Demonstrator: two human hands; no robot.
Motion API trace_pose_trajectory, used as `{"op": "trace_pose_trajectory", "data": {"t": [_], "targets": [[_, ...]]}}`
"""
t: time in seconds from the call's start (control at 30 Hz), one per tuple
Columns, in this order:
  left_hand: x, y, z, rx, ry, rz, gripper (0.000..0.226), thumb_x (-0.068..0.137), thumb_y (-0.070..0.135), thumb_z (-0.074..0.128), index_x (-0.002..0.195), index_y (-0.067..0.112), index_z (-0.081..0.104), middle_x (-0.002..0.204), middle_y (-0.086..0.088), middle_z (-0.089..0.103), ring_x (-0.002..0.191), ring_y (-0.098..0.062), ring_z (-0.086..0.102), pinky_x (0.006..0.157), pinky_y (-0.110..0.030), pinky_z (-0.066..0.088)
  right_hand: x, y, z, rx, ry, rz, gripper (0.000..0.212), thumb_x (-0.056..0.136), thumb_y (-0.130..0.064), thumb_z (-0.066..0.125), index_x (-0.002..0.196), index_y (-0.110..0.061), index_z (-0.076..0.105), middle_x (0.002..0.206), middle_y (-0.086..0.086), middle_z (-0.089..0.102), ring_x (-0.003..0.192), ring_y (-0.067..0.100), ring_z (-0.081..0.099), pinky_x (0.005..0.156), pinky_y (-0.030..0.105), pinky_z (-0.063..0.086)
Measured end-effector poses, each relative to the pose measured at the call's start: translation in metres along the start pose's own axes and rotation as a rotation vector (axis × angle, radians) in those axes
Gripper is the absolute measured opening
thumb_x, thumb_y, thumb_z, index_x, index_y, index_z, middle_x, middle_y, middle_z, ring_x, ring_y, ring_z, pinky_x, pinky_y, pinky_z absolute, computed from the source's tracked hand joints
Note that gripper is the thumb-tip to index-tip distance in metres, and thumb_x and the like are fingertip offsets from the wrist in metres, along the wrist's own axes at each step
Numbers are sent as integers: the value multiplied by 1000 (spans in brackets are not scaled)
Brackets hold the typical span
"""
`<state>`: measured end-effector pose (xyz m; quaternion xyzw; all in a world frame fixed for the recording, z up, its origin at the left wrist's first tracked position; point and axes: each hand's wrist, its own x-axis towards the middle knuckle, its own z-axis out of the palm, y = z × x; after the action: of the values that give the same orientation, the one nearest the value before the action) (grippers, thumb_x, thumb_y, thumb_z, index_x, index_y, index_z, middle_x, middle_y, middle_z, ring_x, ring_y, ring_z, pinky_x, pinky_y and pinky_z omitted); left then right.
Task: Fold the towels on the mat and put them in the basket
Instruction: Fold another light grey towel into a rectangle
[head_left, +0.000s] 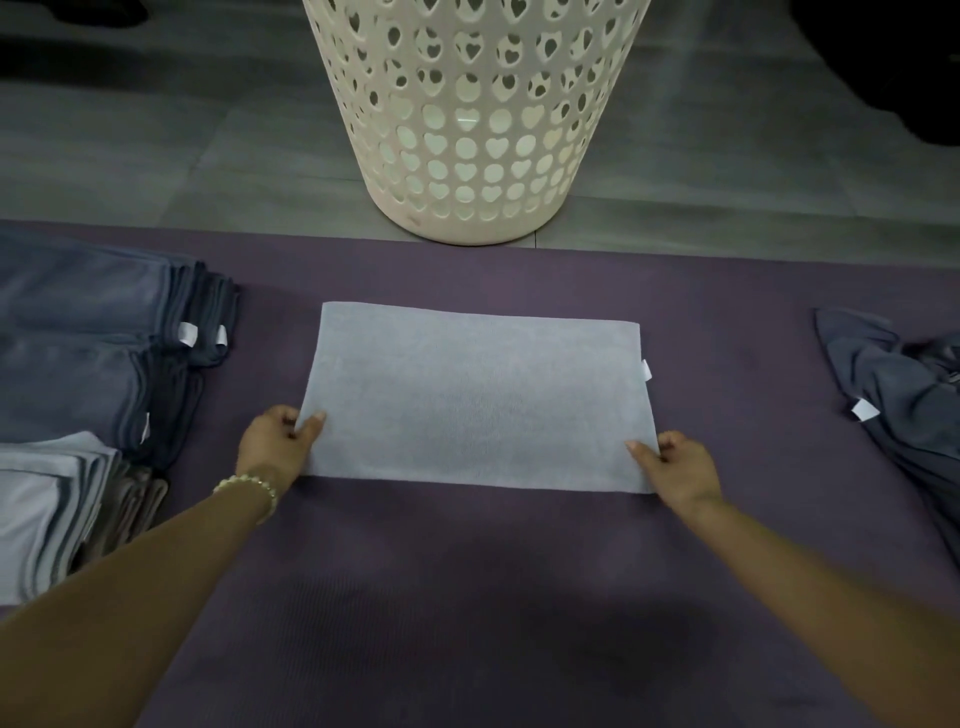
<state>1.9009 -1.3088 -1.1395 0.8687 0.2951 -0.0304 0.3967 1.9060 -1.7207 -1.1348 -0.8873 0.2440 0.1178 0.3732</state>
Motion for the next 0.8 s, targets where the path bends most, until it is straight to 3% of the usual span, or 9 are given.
{"op": "trace_pose_trajectory", "data": {"t": [0.07,0.13,0.2,0.27,0.37,0.43,0.57,0.8], "targets": [[-7,2,8,93,182,44,38,89,29,63,110,0,52,100,-17,61,93,-34,55,77,-38,42,-11,-6,7,-86,175,-111,32,88,-28,63,108,-6,52,99,9,59,98,33,59,78,39,45],[-16,6,21,224,241,241,50,89,33,58,123,-3,48,119,-23,53,109,-41,49,93,-49,39,-21,-17,21,-205,263,-345,42,90,-24,60,126,-6,50,126,13,52,116,32,50,97,43,39],[-29,13,42,322,91,460,62,89,44,43,134,1,44,135,-21,46,126,-40,41,107,-50,30,-28,-35,41,-289,153,-524,49,96,-29,50,140,-8,42,148,11,37,137,29,34,113,38,23],[-45,25,65,398,-102,548,71,89,53,24,148,13,28,154,-9,28,143,-28,20,117,-43,9,-33,-56,70,-368,-12,-596,58,98,-42,28,148,-13,30,158,6,19,146,23,14,117,34,6],[-58,35,95,517,-200,581,79,80,59,-4,152,25,4,160,5,1,147,-16,-7,115,-37,-12,-36,-80,110,-466,-146,-609,78,83,-53,-7,152,-22,12,161,-1,-2,148,18,-5,116,34,-9],[-56,34,104,583,-212,560,78,78,59,-10,150,30,-6,159,7,-8,145,-15,-15,114,-41,-15,-31,-80,123,-537,-157,-601,87,74,-55,-16,152,-25,5,160,-3,-8,147,17,-10,115,35,-13],[-44,18,98,710,-177,560,69,81,62,-11,145,37,-19,151,13,-25,139,-13,-26,112,-50,-19,-15,-44,109,-696,-122,-677,81,77,-64,-29,148,-30,-10,155,-10,-18,146,17,-14,113,37,-20],[-24,-2,75,722,-114,482,72,81,65,-8,145,36,-19,155,12,-22,144,-20,-20,110,-47,-23,11,14,45,-709,-28,-566,74,85,-66,-14,148,-29,-9,157,-14,-11,144,7,-14,115,29,-17]]}}
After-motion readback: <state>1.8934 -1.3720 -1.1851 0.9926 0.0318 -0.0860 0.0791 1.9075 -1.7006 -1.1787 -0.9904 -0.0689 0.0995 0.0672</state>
